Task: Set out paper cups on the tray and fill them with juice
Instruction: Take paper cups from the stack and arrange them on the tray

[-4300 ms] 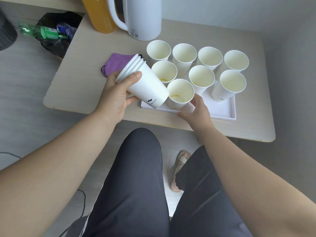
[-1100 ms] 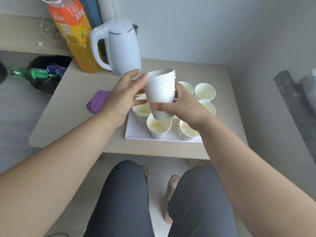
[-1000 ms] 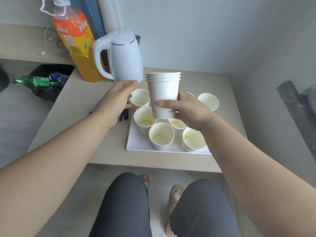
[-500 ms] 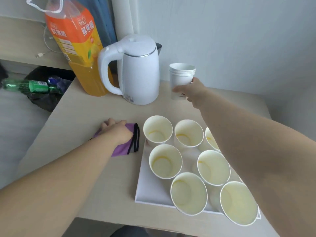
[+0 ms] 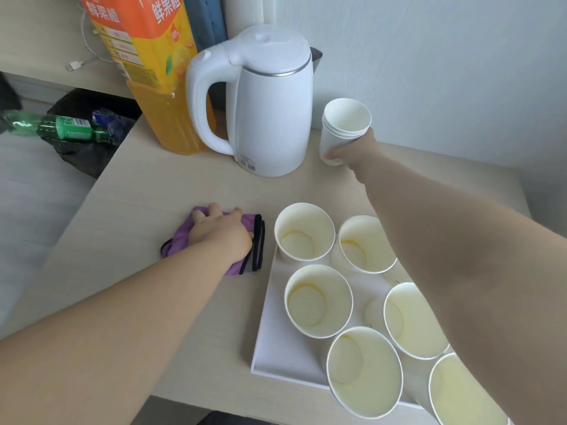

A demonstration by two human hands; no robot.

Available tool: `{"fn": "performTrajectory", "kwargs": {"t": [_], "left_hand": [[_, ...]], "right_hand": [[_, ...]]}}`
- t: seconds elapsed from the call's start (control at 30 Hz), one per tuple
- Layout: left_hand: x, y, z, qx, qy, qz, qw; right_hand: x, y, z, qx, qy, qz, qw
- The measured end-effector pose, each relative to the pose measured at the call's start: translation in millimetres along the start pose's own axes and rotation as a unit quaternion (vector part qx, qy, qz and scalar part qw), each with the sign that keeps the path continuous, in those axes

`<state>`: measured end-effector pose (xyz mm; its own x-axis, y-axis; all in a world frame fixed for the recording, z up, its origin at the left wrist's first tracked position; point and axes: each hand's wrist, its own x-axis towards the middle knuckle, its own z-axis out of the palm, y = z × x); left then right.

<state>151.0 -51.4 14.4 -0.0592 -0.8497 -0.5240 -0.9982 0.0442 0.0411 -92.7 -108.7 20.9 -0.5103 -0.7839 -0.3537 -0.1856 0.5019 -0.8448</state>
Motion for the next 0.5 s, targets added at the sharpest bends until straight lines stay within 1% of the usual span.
{"fn": "performTrajectory", "kwargs": {"t": [0.1,0.17,0.3,0.37,0.4,0.5], "left_hand": [[-1.5,0.7,-1.1,0.006,0.001,-0.002,1.000],[-2.9,0.8,-1.1,0.007,0.000,-0.003,1.000],[-2.6,1.1,-1.7,0.005,-0.009,-0.005,1.000],[-1.9,-0.1,-2.1,0.001,-0.016,-0.001,1.000],[-3.0,-0.1,-3.3,-0.001,-0.021,0.003,1.000],[1.9,-5.3,-4.2,-0.013,-0.040,0.007,0.999]], "right_hand": [[2.5,5.8,2.9,0.004,0.003,0.004,1.000],[-2.8,2.7,2.7,-0.004,-0.004,0.023,1.000],[-2.8,0.7,-6.0,0.015,-0.010,0.078,0.997],[-16.4,-4.7,-14.0,-0.015,0.018,0.079,0.997],[-24.7,-6.5,-19.1,-0.014,0.045,0.071,0.996],[-49.4,-10.4,-27.3,0.028,0.116,0.030,0.992]]}}
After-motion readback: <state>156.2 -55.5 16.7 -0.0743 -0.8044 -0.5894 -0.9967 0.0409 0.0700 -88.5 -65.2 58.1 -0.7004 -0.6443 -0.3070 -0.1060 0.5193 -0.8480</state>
